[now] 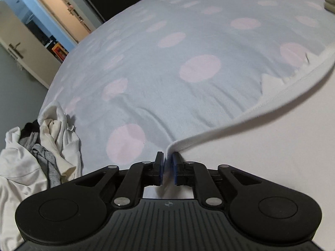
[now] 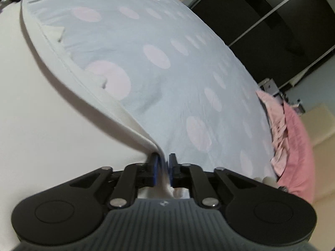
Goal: Fold clothes
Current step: 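Lay the shirt down and open both grippers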
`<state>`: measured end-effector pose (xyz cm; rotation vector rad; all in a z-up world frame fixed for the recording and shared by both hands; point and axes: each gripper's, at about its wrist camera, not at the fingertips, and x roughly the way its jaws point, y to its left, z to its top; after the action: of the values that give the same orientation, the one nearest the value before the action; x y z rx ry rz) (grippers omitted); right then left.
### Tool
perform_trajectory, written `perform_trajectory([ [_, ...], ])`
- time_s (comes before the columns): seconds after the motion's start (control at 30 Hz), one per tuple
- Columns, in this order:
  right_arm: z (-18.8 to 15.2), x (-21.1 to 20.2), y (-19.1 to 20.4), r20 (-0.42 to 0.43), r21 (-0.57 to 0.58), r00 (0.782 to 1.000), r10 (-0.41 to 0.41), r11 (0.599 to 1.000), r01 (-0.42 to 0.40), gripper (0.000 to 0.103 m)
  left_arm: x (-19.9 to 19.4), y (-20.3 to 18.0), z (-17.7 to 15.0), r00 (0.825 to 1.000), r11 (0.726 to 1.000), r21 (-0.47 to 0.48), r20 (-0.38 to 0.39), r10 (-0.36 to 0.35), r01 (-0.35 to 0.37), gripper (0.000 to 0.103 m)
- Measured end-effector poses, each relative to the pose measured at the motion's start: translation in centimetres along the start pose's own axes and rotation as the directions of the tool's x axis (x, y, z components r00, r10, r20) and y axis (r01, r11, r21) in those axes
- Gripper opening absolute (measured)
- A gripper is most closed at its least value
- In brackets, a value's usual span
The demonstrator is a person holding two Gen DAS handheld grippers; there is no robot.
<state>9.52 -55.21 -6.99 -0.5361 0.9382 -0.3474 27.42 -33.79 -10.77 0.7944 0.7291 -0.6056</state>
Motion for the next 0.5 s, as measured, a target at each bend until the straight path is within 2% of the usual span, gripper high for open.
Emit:
perform_trajectory([
  [0.07, -0.1, -0.4, -0.1, -0.009, 0.043, 1.0, -0.01, 0.999, 0.01, 0.022, -0.1, 0.7, 0.2, 0.999, 0.998, -0.056, 0.018, 0.036, -0.035, 0.019],
  [0.17, -0.1, -0.6, -1.5, -0.026, 0.115, 0.999, -0.035, 0.993, 0.038, 0.027, -0.9, 2.3, 0.3, 0.999, 0.989, -0.145, 0.022, 0.036, -0.032, 0.019],
  [0.23, -0.4, -0.9, -2.8, -0.033, 0.174, 0.999, -0.023, 0.984, 0.028, 0.028, -2.2, 2.8, 0.0, 0.999, 0.985, -0.173, 0.028, 0.024, -0.019, 0.019],
  [0.33, -0.8, -1.1, -4.4, -0.036, 0.232, 0.999, -0.006, 0.973, 0.014, 0.029, -4.4, 3.5, -1.0, 0.999, 0.982, -0.189, 0.041, 0.017, -0.009, 0.024],
  [0.5, -3.3, -4.5, -5.1, -0.027, 0.286, 0.997, 0.068, 0.956, -0.057, 0.029, -7.9, 4.3, -3.9, 0.998, 0.976, -0.21, 0.05, -0.043, 0.053, 0.025],
])
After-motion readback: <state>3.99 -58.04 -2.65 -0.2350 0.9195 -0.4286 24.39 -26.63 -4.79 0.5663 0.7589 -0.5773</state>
